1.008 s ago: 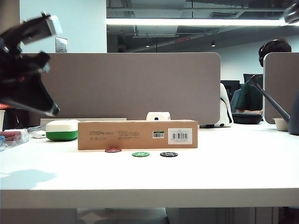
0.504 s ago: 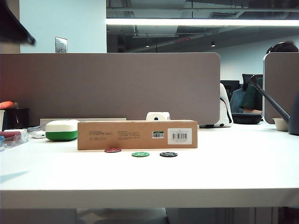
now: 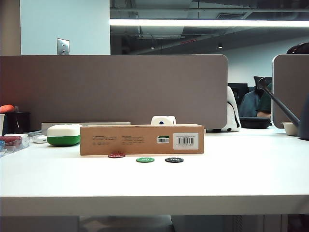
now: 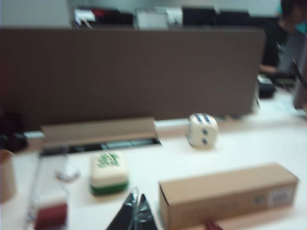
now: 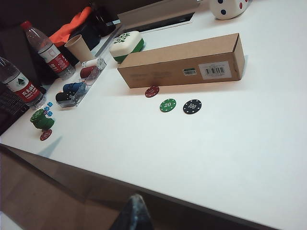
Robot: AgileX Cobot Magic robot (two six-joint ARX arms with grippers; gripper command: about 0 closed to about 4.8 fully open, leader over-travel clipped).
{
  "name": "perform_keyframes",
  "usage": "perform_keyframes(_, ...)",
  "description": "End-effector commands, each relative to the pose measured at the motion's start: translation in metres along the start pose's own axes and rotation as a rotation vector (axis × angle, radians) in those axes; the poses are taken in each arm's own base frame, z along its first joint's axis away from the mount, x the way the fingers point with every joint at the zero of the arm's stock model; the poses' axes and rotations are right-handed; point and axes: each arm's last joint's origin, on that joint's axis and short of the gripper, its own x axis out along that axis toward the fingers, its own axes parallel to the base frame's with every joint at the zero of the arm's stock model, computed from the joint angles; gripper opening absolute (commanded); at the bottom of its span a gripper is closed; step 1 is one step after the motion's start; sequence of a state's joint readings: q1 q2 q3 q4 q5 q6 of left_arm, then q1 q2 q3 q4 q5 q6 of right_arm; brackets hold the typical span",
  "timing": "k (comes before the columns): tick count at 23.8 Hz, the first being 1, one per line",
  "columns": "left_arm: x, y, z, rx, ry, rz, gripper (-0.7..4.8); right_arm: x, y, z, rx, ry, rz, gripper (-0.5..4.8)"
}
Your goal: Push the chip with the lowest value in the row forward next to the rectangular box.
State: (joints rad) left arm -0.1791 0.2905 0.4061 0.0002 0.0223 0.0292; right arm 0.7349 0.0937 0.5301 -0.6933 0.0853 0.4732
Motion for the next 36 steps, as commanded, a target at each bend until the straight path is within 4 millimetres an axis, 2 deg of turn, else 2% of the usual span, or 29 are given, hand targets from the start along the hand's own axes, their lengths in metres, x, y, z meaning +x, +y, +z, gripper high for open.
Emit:
perform_keyframes(1,-0.01,0.005,0.007,0.014,-0.066,0.058,-0.05,0.0,0.001,0.002,0.0,-0.016,0.008,-0.06)
perform_keyframes(7,-0.022,0.012,0.013,0.035,-0.128,0.157,-0.05,0.0,0.001,0.002,0.0,-0.016,0.008,-0.06)
perform_keyframes(19,-0.032,0.014,0.011,0.067,-0.128,0.22,-0.05,0.0,0.001,0.002,0.0,-0.016,0.008,-0.06)
perform_keyframes(23,-0.037,0.015,-0.006,0.077,-0.029,0.243,-0.05,0.0,0.001,0.002,0.0,-0.016,0.008,-0.06)
perform_keyframes(24,-0.037,0.015,-0.018,0.072,-0.01,0.241,-0.05,0.0,0.001,0.002,0.0,-0.016,0.008,-0.06)
perform_keyframes(26,-0.037,0.015,-0.029,0.069,-0.001,0.232,-0.05,0.0,0.001,0.002,0.0,-0.016,0.007,-0.06)
perform_keyframes(36,-0.023,0.018,-0.079,-0.02,0.082,0.233,-0.05,0.0,0.001,0.002,0.0,-0.017,0.005,-0.06)
